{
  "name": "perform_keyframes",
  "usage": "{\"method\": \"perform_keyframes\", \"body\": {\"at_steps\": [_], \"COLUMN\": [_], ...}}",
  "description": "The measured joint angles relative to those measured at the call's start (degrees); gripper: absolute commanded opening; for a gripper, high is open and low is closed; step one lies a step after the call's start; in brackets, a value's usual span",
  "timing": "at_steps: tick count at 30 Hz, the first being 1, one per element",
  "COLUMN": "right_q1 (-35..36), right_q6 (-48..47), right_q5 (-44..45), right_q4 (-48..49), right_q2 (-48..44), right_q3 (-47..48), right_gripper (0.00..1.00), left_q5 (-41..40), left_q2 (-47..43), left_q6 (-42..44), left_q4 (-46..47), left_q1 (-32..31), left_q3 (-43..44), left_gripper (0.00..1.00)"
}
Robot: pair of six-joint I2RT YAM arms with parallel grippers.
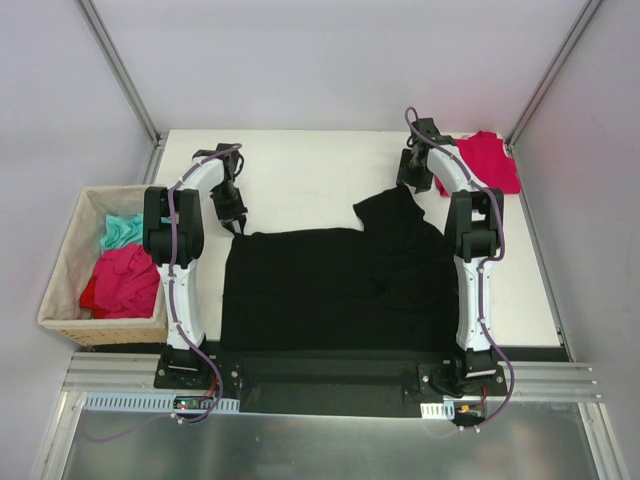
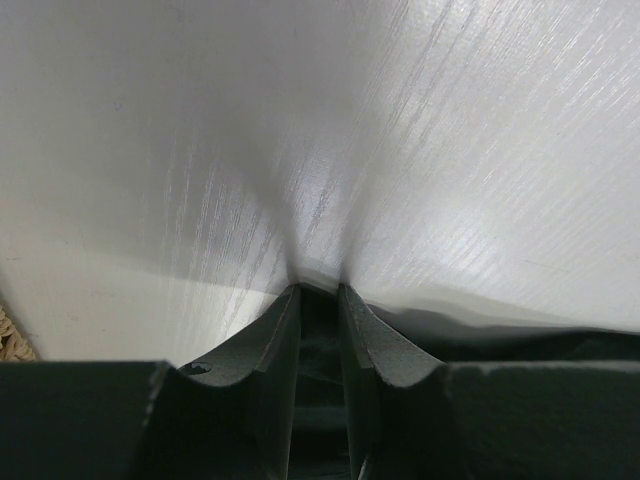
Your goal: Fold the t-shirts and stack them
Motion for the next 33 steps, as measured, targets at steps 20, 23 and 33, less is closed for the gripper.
{"method": "perform_keyframes", "body": {"at_steps": [20, 23, 33], "right_q1": [1.29, 1.33, 1.38], "right_q6": [0.96, 1.01, 1.03], "right_q5": [0.02, 0.02, 0.04], "right_q4": [-1.55, -1.60, -1.73], "right_q2": [1.79, 1.79, 1.79], "right_q3": [2.19, 2.19, 2.19], "right_gripper": [0.17, 0.16, 0.12], "left_q5": [0.07, 0.09, 1.07], "left_q2": [-0.11, -0.15, -0.48], "left_q6": [-0.02, 0.00, 0.04], "left_q4": [0.20, 0.37, 0.66], "left_q1": [-0.02, -0.09, -0.07], "left_q3": [-0.24, -0.37, -0.87], "left_gripper": [0.05, 0.00, 0.00]}}
